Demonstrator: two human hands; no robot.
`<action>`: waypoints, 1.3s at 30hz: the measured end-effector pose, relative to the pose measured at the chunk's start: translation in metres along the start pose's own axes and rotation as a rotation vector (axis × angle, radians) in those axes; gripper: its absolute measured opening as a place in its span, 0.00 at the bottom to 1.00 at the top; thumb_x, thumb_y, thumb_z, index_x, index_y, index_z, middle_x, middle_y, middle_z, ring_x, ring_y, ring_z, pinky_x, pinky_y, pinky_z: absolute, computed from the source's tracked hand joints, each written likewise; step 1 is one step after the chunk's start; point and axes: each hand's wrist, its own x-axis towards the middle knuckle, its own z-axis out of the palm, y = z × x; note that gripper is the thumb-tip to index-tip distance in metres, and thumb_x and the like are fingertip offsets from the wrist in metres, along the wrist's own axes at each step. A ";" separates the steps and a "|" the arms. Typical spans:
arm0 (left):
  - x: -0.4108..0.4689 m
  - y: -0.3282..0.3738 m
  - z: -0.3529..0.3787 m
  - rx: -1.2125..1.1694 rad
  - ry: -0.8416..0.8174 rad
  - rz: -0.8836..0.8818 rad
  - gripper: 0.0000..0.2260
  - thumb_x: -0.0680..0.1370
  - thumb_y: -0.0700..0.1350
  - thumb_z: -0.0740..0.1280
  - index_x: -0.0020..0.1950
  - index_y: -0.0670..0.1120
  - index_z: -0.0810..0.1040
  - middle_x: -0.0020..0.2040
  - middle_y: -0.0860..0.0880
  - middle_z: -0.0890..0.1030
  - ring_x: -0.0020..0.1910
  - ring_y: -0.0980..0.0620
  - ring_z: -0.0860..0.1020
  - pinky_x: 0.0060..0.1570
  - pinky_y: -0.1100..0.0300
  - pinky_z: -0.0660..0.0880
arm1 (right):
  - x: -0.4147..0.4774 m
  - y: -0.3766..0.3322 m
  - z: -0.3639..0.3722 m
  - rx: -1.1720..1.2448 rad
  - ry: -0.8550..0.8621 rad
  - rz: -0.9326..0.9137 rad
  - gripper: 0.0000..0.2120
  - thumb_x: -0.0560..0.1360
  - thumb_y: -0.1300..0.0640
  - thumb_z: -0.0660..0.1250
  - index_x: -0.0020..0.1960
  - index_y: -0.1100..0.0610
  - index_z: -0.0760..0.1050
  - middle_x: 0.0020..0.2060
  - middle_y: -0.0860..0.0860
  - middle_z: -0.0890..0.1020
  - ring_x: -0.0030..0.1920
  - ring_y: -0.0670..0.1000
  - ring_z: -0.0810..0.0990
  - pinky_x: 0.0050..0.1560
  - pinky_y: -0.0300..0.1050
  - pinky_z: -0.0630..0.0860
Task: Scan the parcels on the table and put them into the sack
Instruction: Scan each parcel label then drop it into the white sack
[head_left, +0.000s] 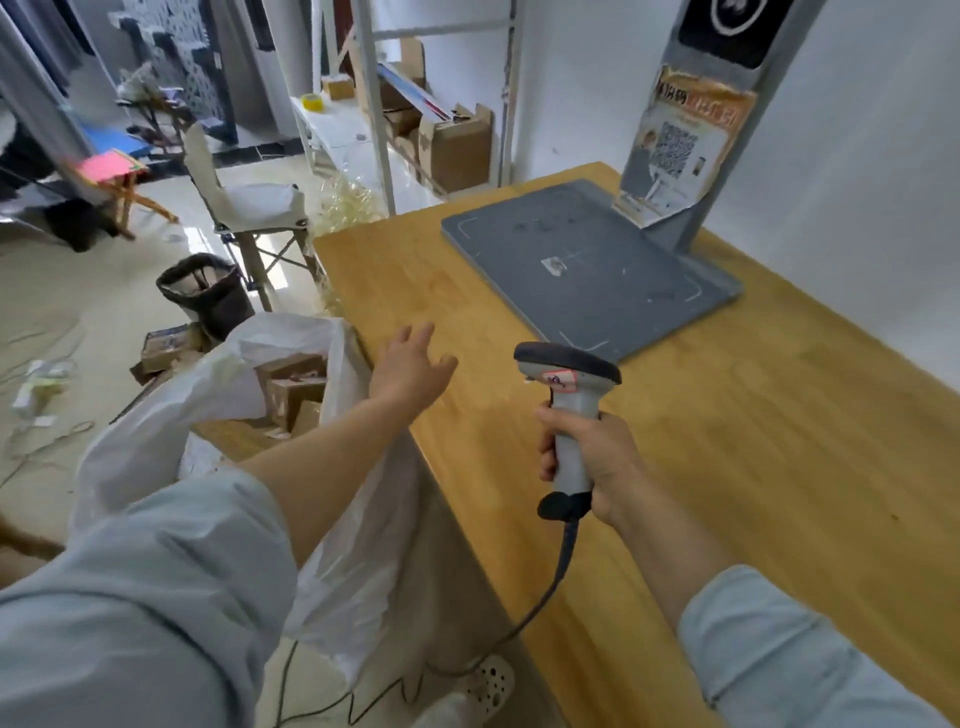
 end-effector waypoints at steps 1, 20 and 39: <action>0.000 0.018 0.013 0.029 -0.043 0.054 0.27 0.80 0.54 0.60 0.78 0.52 0.57 0.78 0.47 0.57 0.76 0.45 0.55 0.72 0.49 0.59 | -0.004 -0.003 -0.013 0.037 0.040 -0.010 0.07 0.74 0.61 0.71 0.43 0.64 0.75 0.28 0.57 0.77 0.24 0.52 0.74 0.28 0.44 0.74; -0.146 0.345 0.244 0.238 -0.559 0.893 0.29 0.79 0.53 0.64 0.78 0.53 0.57 0.76 0.47 0.62 0.73 0.46 0.64 0.65 0.52 0.69 | -0.115 -0.022 -0.349 0.682 0.818 -0.249 0.15 0.74 0.49 0.71 0.49 0.60 0.74 0.28 0.56 0.81 0.22 0.50 0.72 0.25 0.39 0.72; -0.187 0.527 0.491 0.757 -0.655 1.348 0.38 0.76 0.39 0.65 0.79 0.42 0.45 0.79 0.43 0.45 0.78 0.44 0.46 0.76 0.50 0.52 | -0.078 0.033 -0.518 0.844 0.941 -0.195 0.07 0.77 0.57 0.68 0.42 0.59 0.75 0.30 0.57 0.80 0.24 0.52 0.69 0.24 0.40 0.69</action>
